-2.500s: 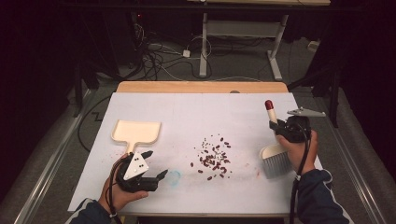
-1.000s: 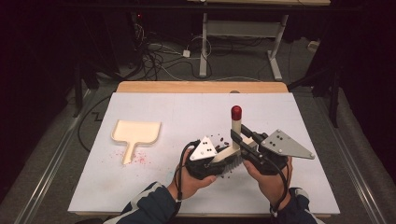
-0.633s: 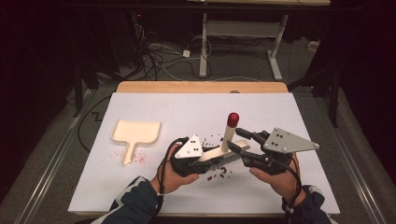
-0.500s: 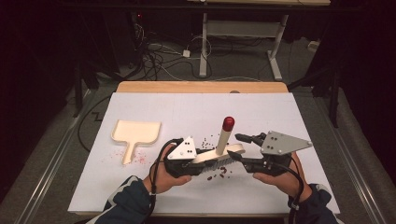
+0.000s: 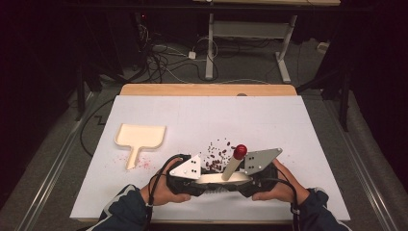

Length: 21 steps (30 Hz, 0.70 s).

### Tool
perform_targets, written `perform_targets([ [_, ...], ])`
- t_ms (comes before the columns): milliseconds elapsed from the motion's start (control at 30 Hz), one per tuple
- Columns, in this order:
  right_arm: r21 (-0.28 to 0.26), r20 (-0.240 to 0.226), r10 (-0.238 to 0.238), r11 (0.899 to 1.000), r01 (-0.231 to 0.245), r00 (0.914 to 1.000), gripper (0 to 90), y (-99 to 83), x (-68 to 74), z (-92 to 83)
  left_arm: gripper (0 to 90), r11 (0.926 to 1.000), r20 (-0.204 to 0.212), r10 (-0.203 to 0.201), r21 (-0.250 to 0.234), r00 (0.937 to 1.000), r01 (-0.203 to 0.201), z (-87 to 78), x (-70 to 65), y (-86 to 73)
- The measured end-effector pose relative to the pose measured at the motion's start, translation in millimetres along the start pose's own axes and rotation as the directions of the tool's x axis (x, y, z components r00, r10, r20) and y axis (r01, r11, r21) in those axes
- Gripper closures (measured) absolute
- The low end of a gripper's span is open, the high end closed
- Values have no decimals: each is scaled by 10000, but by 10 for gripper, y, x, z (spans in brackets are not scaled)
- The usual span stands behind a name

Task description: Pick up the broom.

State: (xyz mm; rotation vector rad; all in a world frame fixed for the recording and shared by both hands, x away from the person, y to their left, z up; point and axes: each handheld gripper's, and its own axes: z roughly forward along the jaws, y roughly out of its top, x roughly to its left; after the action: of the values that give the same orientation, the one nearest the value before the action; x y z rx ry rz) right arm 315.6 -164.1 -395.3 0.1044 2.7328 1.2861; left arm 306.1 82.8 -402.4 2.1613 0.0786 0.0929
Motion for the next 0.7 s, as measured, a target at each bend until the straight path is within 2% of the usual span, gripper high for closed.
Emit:
perform_targets([
  [33, 55, -126, 2, 10000, -1, 9999, 599, -4, 5, 47, 648, 10000, 90, -67, 9, 9999, 67, 2, 15, -6],
  [67, 127, -230, -26, 9999, 29, 9997, 633, -7, 0, 54, 625, 9997, 8, -222, -74, 9998, 222, 1, 33, -16],
  [133, 62, -276, 128, 9999, -127, 9995, 654, -21, -13, 45, 580, 9998, -112, -187, 4, 9998, 187, -2, 35, -13],
  [167, 106, -136, 107, 9999, -105, 9999, 662, -23, -18, 42, 553, 9998, -594, -181, 24, 9981, 183, -11, 30, -8],
  [200, 116, -63, 40, 9999, -39, 10000, 671, -22, -28, 41, 532, 9998, -594, -181, 24, 9981, 183, -11, 30, -8],
  [233, 35, -29, 173, 9998, -172, 9998, 673, -24, -36, 26, 505, 9995, -1120, -314, -65, 9932, 309, -43, 40, -12],
  [267, -77, 46, 292, 9995, -292, 9996, 674, -24, -48, 15, 481, 9995, -1120, -314, -65, 9932, 309, -43, 40, -12],
  [300, -58, 237, 326, 9995, -325, 9992, 674, -22, -56, 1, 456, 9993, -1744, -367, -169, 9840, 343, -86, 45, -24],
  [333, -89, 398, 246, 9997, -242, 9989, 674, -20, -68, -12, 438, 9994, -2032, -342, -171, 9785, 313, -113, 46, -33],
  [367, -111, 502, 335, 9994, -330, 9982, 674, -20, -73, -26, 413, 9995, -2296, -305, -182, 9728, 271, -135, 41, -44],
  [400, -80, 637, 395, 9992, -391, 9972, 674, -21, -80, -38, 378, 9995, -2296, -305, -182, 9728, 271, -135, 41, -44],
  [433, -80, 637, 395, 9992, -391, 9972, 674, -21, -80, -38, 378, 9996, -2890, -277, -155, 9569, 242, -177, 32, -69],
  [467, -73, 1002, 539, 9985, -535, 9935, 674, -32, -121, -72, 309, 9992, -3348, -399, -220, 9415, 345, -251, 37, -125],
  [500, -134, 1060, 639, 9979, -628, 9923, 674, -40, -140, -85, 303, 9986, -3693, -515, -258, 9279, 452, -310, 42, -176],
  [567, -162, 1419, 824, 9966, -809, 9865, 674, -54, -185, -114, 266, 9969, -4063, -776, -405, 9104, 669, -400, 53, -258],
  [600, -163, 1568, 870, 9962, -855, 9838, 674, -62, -209, -129, 263, 9969, -4063, -776, -405, 9104, 669, -400, 53, -258],
  [633, -172, 1713, 950, 9955, -935, 9806, 674, -70, -231, -142, 263, 9947, -4187, -1020, -578, 9024, 856, -453, 61, -307],
  [667, -235, 1877, 1072, 9942, -1046, 9764, 674, -81, -257, -162, 262, 9934, -4505, -1145, -611, 8854, 973, -513, 66, -370],
  [700, -264, 2055, 1150, 9934, -1120, 9719, 674, -88, -277, -177, 254, 9928, -4729, -1196, -568, 8729, 1053, -558, 72, -423],
])
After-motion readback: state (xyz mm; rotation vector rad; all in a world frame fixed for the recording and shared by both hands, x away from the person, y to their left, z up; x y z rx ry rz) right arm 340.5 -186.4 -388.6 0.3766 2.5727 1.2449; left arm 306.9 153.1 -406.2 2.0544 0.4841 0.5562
